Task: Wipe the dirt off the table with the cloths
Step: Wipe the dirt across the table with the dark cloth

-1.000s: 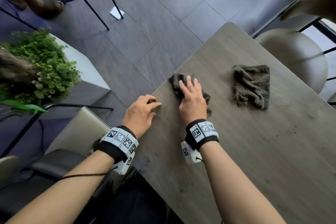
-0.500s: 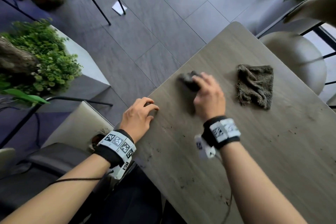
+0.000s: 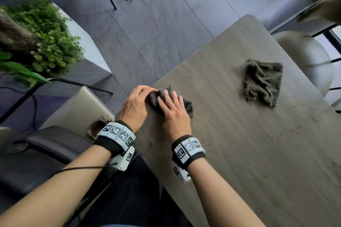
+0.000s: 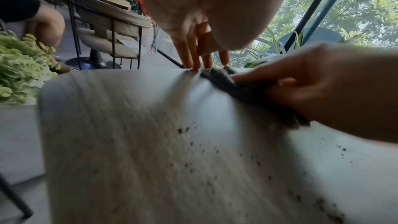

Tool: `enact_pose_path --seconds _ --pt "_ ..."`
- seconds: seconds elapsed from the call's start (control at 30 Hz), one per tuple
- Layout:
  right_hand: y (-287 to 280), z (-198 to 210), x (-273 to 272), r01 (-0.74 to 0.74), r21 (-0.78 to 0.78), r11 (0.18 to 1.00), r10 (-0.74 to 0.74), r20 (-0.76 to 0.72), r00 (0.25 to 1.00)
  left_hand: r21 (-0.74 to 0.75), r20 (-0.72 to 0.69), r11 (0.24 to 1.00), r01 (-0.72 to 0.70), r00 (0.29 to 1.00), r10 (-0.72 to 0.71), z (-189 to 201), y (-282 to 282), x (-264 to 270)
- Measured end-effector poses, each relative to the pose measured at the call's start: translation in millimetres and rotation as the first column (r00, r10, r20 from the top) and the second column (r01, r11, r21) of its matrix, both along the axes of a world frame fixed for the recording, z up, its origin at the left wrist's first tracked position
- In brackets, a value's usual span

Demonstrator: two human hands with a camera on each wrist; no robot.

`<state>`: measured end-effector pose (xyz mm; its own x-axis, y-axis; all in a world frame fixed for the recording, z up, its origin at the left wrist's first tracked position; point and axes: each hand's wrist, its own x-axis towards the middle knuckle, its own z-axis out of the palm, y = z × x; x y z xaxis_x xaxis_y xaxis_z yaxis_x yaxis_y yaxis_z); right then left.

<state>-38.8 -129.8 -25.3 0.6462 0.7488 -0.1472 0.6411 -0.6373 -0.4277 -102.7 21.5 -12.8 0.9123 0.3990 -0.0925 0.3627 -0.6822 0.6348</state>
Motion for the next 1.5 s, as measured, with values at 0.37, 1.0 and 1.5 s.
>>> enact_pose_path --seconds 0.37,1.0,1.5 --pt "-12.6 29.3 89.7 0.365 0.137 0.921 -0.362 -0.048 0.931 -0.005 -0.059 1.0 -0.021 0.998 0.021 -0.9 9.5 0.4" --pt "10.5 10.1 -55.2 -0.223 0.111 0.969 0.236 -0.133 0.963 0.047 -0.083 0.995 -0.09 0.992 0.094 5.3 23.4 -17.4" --pt "-51.3 24.7 184.6 0.449 -0.217 0.867 -0.472 -0.067 0.879 0.051 -0.137 0.988 0.145 0.981 -0.137 -7.1 -19.8 25.0"
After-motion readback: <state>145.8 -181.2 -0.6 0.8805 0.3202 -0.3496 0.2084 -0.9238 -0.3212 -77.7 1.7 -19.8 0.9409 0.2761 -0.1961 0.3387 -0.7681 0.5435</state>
